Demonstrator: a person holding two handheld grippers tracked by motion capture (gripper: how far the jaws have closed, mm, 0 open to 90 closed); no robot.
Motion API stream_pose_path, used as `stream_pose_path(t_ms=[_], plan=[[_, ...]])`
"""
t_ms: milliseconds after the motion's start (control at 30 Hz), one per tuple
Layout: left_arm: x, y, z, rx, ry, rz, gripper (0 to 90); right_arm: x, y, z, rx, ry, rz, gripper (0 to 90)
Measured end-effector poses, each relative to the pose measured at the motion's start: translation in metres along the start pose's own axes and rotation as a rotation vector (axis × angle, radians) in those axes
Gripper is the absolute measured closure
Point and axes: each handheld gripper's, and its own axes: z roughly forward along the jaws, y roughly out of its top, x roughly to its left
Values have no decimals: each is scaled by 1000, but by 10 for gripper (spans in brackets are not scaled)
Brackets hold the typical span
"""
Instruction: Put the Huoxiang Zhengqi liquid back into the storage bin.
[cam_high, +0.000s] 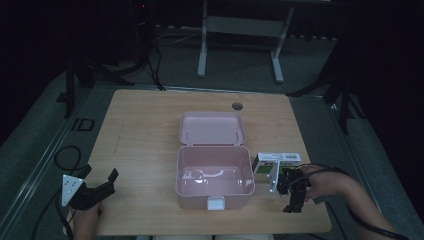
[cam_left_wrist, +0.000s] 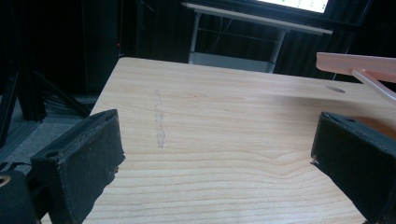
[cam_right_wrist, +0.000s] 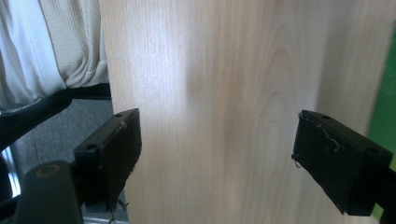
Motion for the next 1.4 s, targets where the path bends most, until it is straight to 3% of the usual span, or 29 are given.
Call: stream_pose_path(t_ms=[67, 400, 667, 967, 1033, 1400], plan=[[0, 0, 0, 1, 0, -1, 22, -2, 2, -9, -21, -12, -12, 138], [0, 0, 0, 2, -2, 0, 22, -11, 3, -34, -27, -68, -22, 152], [0, 0, 0, 3, -3, 1, 22, -33, -2, -61, -46, -119, 16, 155], [0, 0, 0, 3, -4, 1, 22, -57, -4, -69, -43, -148, 49, 187], [0, 0, 0, 3, -5, 1, 22, -57, -4, -69, -43, -148, 49, 190], [0, 0, 0, 4, -7, 1, 22, -86, 2, -54, 0, -148, 45, 309]])
